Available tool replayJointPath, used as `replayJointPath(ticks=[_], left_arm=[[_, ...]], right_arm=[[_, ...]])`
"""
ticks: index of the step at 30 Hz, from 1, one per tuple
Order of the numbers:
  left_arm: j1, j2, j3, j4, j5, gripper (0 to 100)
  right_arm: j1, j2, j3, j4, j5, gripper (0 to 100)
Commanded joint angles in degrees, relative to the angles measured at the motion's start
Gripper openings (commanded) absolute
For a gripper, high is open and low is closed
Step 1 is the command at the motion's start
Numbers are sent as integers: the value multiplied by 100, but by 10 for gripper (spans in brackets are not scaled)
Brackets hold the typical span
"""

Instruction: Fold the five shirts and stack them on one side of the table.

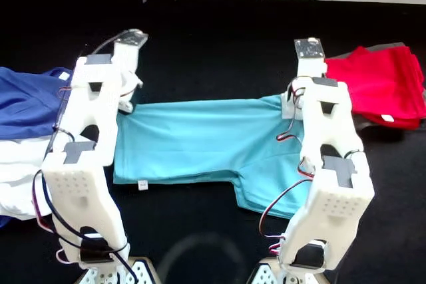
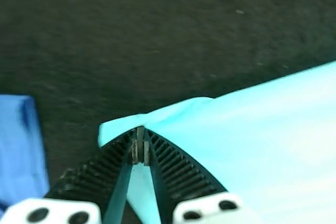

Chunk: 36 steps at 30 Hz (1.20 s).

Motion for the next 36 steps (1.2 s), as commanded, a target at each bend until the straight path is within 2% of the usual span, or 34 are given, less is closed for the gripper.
replayJointPath(ticks=[1,5,13,16,19,23,31,36], left_arm=[[-171,-84,-382,185,-97,9],[31,-92,-875,844,-79,9],[347,-426,-2185,2629,-79,9],[497,-971,-2132,3051,-79,9],[655,-1552,-1569,3182,-79,9],[787,-2413,-119,2901,-88,9],[1059,-3952,3565,862,-105,9],[1095,-4435,4980,-141,-105,9]], right_arm=[[171,-66,-198,224,79,6],[110,-497,-549,822,70,6],[110,-2536,-312,1464,105,6],[110,-3081,13,1745,114,6],[101,-3582,462,1912,141,6],[-13,-4435,1270,1982,475,6],[-690,-6369,3723,1596,501,6],[-1042,-6668,5262,813,510,6]])
